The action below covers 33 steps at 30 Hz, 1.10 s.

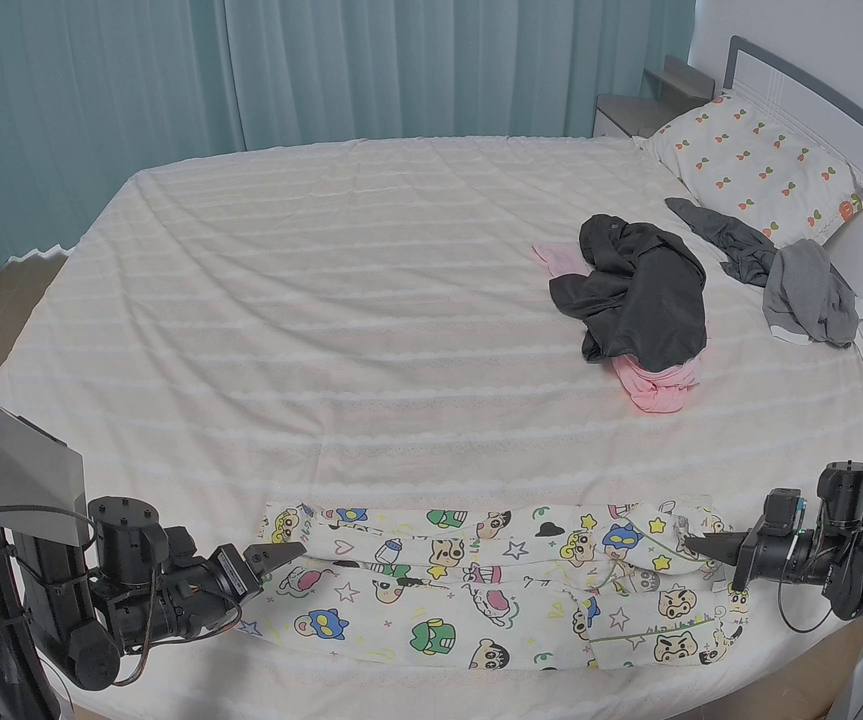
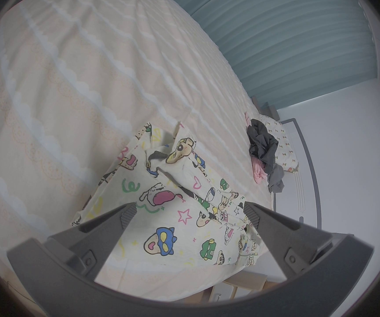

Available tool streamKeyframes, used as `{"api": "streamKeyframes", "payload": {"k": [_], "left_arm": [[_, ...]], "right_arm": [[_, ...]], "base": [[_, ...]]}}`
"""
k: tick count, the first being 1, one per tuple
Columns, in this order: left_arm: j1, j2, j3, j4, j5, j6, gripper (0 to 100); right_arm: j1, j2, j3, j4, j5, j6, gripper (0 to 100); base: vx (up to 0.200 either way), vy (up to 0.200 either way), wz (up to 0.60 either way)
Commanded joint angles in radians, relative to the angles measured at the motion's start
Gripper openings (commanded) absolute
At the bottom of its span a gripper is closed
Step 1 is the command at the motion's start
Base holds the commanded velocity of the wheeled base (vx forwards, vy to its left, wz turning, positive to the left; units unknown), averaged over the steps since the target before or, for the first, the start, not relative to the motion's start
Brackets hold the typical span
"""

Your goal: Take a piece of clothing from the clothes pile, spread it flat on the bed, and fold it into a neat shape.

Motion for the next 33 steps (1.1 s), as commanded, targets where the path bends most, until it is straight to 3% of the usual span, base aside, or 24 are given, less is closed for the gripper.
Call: {"api": "streamKeyframes", "payload": {"k": [1,17,18,27,32,33], "left_arm": [[-0.017,0.009,0.013,-0.001,0.011,0.0,100],[-0.023,0.01,0.013,-0.001,0.014,-0.002,100],[-0.023,0.01,0.013,-0.001,0.014,-0.002,100],[-0.023,0.01,0.013,-0.001,0.014,-0.005,100],[-0.023,0.01,0.013,-0.001,0.014,-0.005,100],[-0.023,0.01,0.013,-0.001,0.014,-0.005,100]], "right_arm": [[-0.032,-0.015,0.049,-0.015,0.022,-0.022,0],[-0.083,0.115,-0.009,-0.014,0.03,-0.034,0],[-0.089,0.124,-0.008,-0.014,0.028,-0.034,100],[-0.156,0.061,-0.066,-0.014,-0.012,-0.033,100],[-0.127,0.011,-0.118,-0.012,-0.016,-0.031,100],[-0.066,-0.018,-0.162,0.017,-0.027,-0.031,100]], "base": [[0.0,0.0,0.0],[0.0,0.0,0.0],[0.0,0.0,0.0],[0.0,0.0,0.0],[0.0,0.0,0.0],[0.0,0.0,0.0]]}}
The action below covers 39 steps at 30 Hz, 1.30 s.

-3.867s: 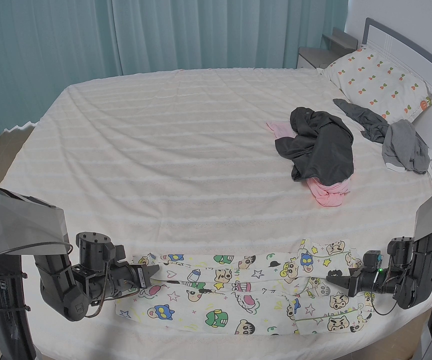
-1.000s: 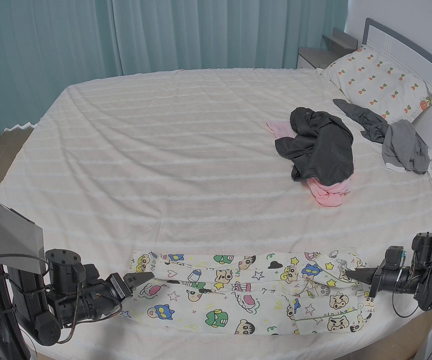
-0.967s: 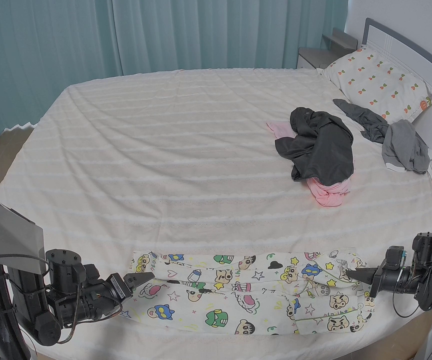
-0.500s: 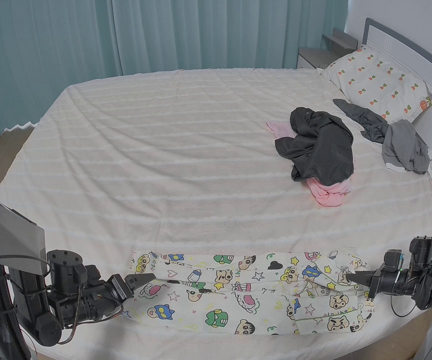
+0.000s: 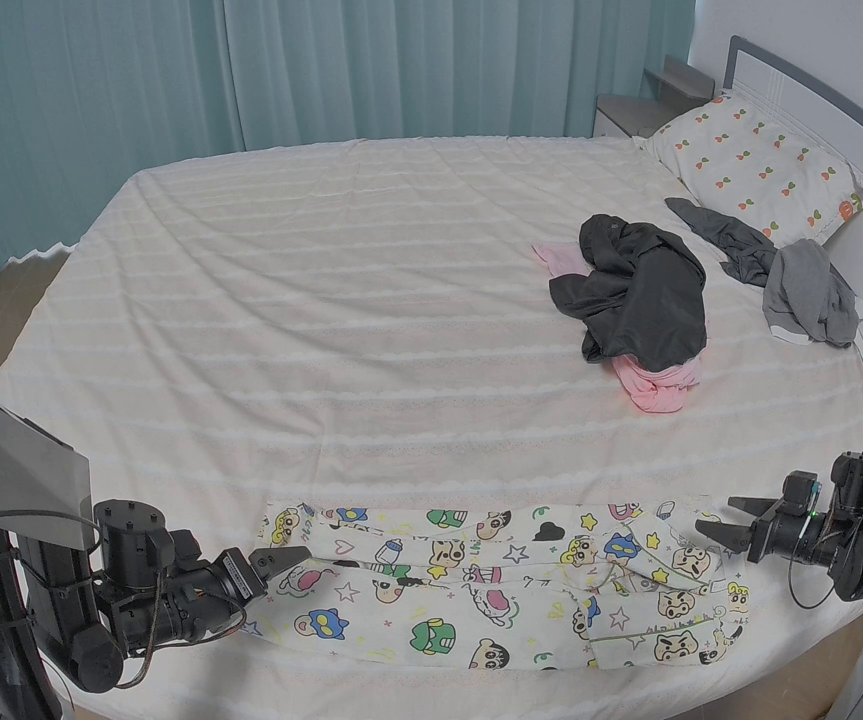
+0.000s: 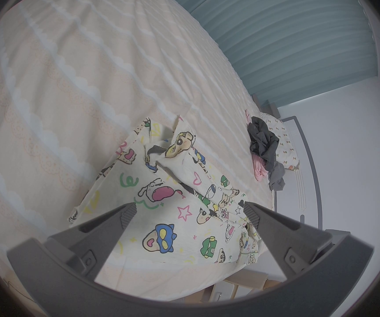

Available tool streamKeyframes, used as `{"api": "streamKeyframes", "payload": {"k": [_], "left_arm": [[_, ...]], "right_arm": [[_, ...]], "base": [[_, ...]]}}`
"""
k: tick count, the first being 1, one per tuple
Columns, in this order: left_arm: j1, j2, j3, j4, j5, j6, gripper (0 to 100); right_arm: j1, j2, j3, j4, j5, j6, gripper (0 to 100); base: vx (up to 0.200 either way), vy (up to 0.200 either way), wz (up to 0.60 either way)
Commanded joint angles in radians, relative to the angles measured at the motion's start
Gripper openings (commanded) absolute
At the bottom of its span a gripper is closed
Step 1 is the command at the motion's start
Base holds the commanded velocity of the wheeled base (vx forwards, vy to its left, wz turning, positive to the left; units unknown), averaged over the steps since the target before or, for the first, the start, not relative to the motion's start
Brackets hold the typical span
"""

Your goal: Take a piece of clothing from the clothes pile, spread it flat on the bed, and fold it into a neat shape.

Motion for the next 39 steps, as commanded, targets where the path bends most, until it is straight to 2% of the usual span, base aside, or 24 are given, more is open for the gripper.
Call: {"api": "streamKeyframes", "payload": {"k": [1,5,7,8,13,25,36,37,39], "left_arm": [[0.0,0.002,0.013,0.0,0.0,0.0,100],[-0.008,0.002,0.013,0.0,-0.002,-0.002,100],[-0.009,0.002,0.013,0.0,-0.002,-0.002,100],[-0.026,-0.001,0.013,0.0,0.0,-0.002,100],[-0.026,0.001,0.013,0.0,0.0,-0.002,100],[-0.025,0.002,0.013,0.0,-0.002,-0.002,100],[-0.025,0.002,0.013,0.0,-0.002,-0.002,100],[-0.025,0.002,0.013,0.0,-0.002,-0.002,100],[-0.023,0.002,0.013,0.0,-0.002,-0.002,100]], "right_arm": [[0.09,-0.081,-0.092,0.04,-0.014,0.001,100],[0.177,-0.084,-0.227,0.218,-0.019,0.001,100],[0.179,-0.084,-0.23,0.228,-0.019,0.001,100],[0.22,-0.084,-0.331,0.415,-0.019,-0.002,100],[0.236,-0.061,-0.411,0.551,-0.019,-0.007,100],[0.268,-0.009,-0.381,0.565,-0.019,-0.025,100],[0.263,0.008,-0.365,0.564,-0.019,-0.034,100],[0.263,0.011,-0.363,0.562,-0.017,-0.037,0],[0.263,0.009,-0.363,0.56,-0.017,-0.037,0]], "base": [[0.0,0.0,0.0],[0.0,0.0,0.0],[0.0,0.0,0.0],[0.0,0.0,0.0],[0.0,0.0,0.0],[0.0,0.0,0.0],[0.0,0.0,0.0],[0.0,0.0,0.0],[0.0,0.0,0.0]]}}
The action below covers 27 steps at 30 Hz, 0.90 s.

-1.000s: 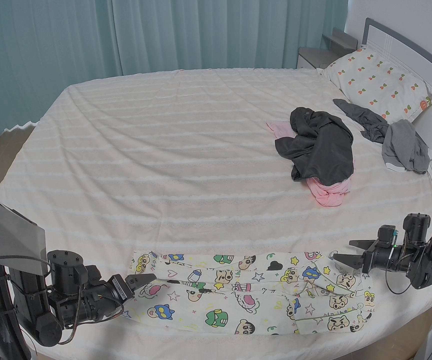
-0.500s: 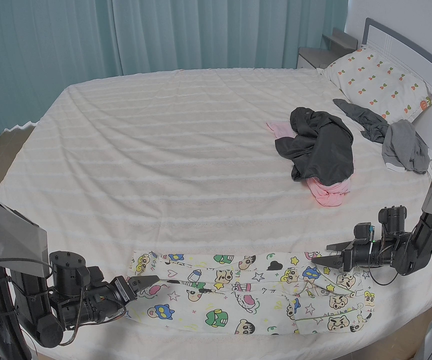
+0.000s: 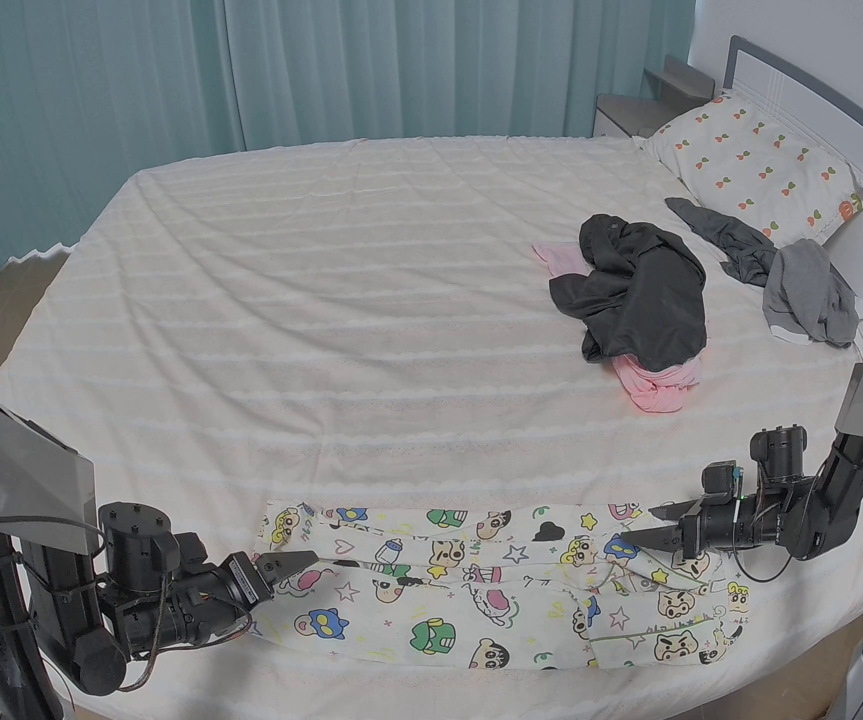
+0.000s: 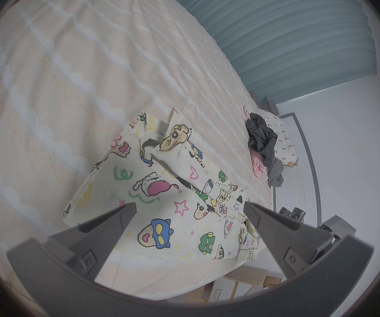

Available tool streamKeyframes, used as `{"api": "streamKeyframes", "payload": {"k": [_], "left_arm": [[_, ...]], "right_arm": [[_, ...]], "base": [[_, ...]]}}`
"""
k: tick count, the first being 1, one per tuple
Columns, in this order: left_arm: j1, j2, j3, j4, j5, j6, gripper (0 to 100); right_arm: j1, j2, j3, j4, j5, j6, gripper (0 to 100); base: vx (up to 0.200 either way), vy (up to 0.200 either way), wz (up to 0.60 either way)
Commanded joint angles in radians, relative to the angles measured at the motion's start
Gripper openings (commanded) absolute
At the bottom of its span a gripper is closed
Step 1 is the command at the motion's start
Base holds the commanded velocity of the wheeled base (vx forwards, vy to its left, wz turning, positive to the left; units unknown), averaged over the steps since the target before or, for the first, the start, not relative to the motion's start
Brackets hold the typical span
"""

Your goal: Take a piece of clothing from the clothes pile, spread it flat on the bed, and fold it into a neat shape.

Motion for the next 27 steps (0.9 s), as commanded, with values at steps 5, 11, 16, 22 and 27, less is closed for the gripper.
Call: {"api": "streamKeyframes", "payload": {"k": [5,11,16,22,27], "left_arm": [[0.001,0.001,0.013,-0.001,0.0,0.0,100],[0.001,0.001,0.013,-0.001,0.0,0.0,100],[0.001,0.0,0.013,-0.001,0.001,0.0,100],[0.001,0.0,0.013,-0.001,0.001,0.0,100],[0.001,0.0,0.013,-0.001,0.001,0.0,100]], "right_arm": [[0.001,-0.001,0.019,-0.011,0.006,-0.001,0],[0.005,-0.001,0.048,-0.088,0.006,0.0,0],[0.009,-0.036,0.057,-0.107,0.006,0.002,0],[0.04,-0.056,0.017,-0.097,-0.005,0.005,0],[0.083,-0.05,-0.053,-0.032,-0.054,0.003,0]], "base": [[0.0,0.0,0.0],[0.0,0.0,0.0],[0.0,0.0,0.0],[0.0,0.0,0.0],[0.0,0.0,0.0]]}}
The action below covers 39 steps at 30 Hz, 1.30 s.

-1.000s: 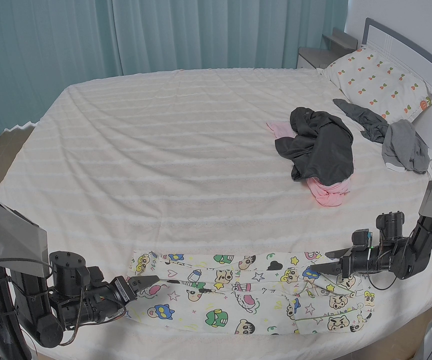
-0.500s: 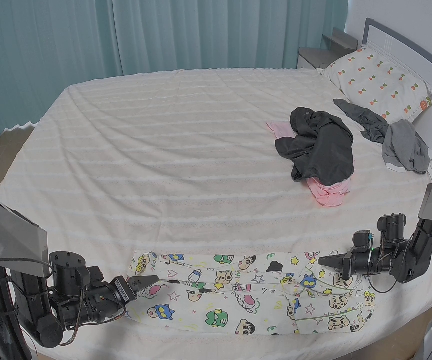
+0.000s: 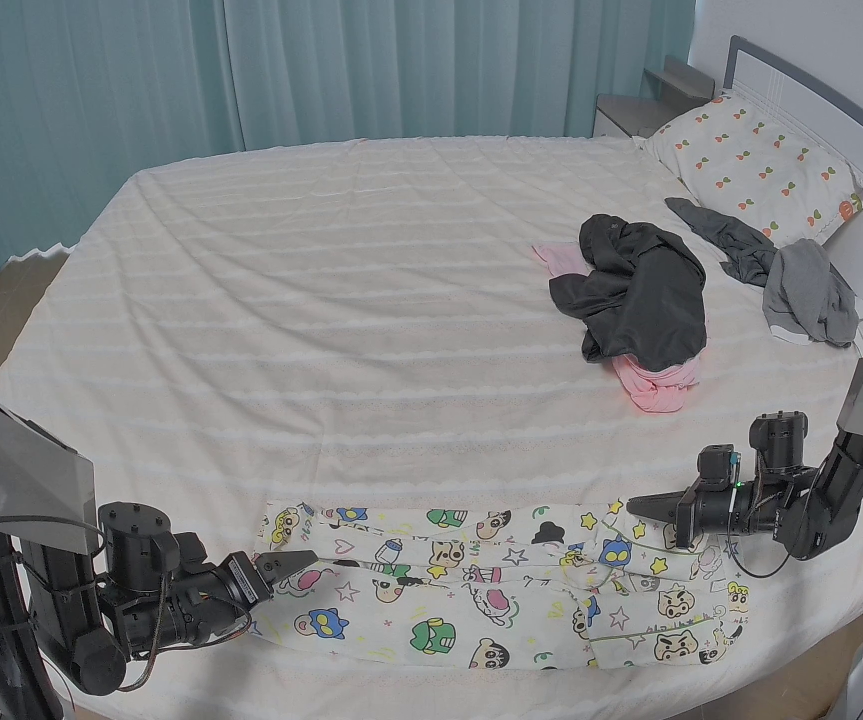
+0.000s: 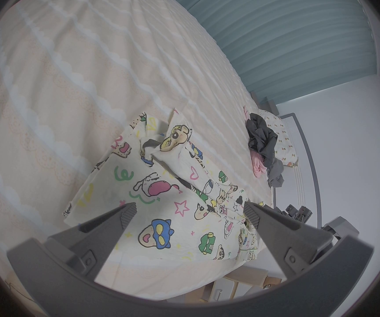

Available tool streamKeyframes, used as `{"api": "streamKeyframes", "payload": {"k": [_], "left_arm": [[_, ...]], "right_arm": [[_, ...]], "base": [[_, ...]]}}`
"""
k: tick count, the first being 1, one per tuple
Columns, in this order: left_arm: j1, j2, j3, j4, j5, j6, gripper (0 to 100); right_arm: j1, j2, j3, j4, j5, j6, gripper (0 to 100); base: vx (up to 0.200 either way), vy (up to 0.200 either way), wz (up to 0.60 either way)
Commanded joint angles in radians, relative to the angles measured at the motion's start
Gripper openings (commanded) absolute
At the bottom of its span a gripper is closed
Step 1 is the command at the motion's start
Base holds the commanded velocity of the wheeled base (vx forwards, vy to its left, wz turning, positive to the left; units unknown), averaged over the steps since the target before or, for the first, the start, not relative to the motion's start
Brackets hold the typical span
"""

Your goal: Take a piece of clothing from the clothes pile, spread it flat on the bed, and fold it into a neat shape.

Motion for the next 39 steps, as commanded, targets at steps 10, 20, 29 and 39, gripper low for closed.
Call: {"api": "streamKeyframes", "payload": {"k": [10,20,29,39], "left_arm": [[0.0,-0.008,0.013,0.0,0.002,0.001,100],[0.02,-0.051,-0.027,-0.002,0.175,0.012,100],[0.034,-0.059,-0.123,0.0,0.21,0.012,100],[0.041,-0.054,-0.05,0.001,0.213,0.029,100]], "right_arm": [[0.045,0.022,-0.176,0.211,-0.057,-0.002,0],[0.025,-0.043,-0.13,0.19,-0.046,0.018,100],[-0.107,-0.257,0.081,0.13,-0.056,0.126,100],[-0.202,-0.167,0.323,-0.427,-0.057,0.418,100]], "base": [[0.0,0.0,0.0],[0.0,0.0,0.0],[0.0,0.0,0.0],[0.0,0.0,0.0]]}}
